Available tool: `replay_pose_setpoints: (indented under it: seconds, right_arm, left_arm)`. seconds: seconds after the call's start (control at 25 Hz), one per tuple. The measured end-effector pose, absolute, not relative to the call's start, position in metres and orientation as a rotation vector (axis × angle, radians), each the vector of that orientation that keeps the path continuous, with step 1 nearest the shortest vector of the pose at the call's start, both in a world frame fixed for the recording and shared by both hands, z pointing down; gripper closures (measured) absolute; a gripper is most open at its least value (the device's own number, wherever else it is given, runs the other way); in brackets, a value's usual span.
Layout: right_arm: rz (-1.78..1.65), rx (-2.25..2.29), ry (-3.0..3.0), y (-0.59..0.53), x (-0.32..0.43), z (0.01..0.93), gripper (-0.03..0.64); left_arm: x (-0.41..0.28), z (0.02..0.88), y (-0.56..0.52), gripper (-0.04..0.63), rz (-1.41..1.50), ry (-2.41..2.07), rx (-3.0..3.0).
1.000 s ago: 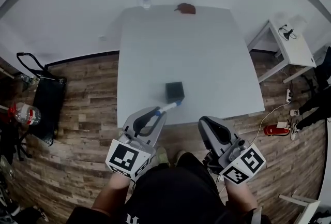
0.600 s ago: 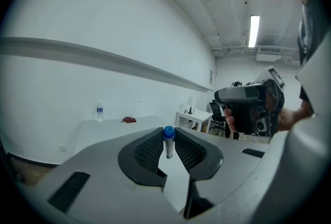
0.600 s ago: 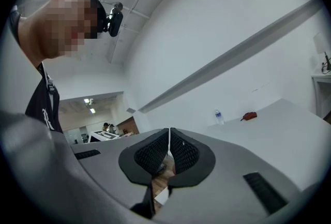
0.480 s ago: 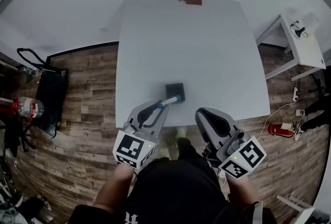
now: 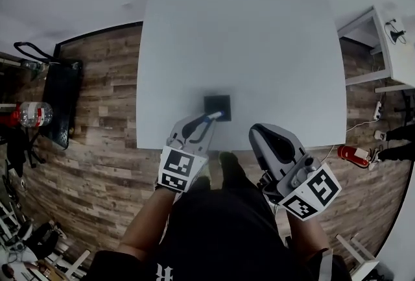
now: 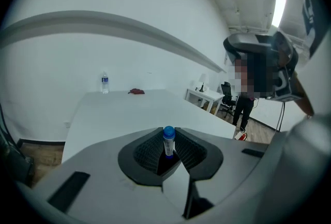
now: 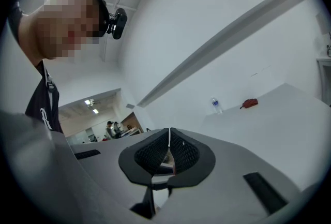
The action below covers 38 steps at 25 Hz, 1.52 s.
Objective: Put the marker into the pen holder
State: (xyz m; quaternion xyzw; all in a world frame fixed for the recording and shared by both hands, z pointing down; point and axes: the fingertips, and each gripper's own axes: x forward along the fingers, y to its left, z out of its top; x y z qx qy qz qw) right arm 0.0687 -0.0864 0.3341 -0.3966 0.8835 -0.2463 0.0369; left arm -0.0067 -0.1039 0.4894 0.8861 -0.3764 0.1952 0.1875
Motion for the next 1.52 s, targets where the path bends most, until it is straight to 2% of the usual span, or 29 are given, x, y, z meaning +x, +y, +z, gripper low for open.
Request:
replay_pose_setpoints:
  seconds: [0.68,1.16,1.32,1.52]
  right_arm:
    - [-0.908,-1.246,2.689,-0.119,0.09,0.372,0.598]
    - [-0.93,-1.251,2.69,-0.125,0.091,0.375,0.598]
    - [-0.925,-1.246,2.689,-0.124,0.091,0.374,0.598]
    - [-0.919,-1.239,2.69,-0.127,0.088,0.374,0.598]
  left_arm:
    - [0.007,0.569,-0.115,0.526,0.772,-1.044,2.3]
    - [0.007,0.581,-0.112,0.52,0.826,-1.019,2.247]
    - [0.005,0.577,-0.114,0.484,0.803,-1.036,2.247]
    - [-0.001,0.573,-0.121,0.478,0.788,-1.065,2.249]
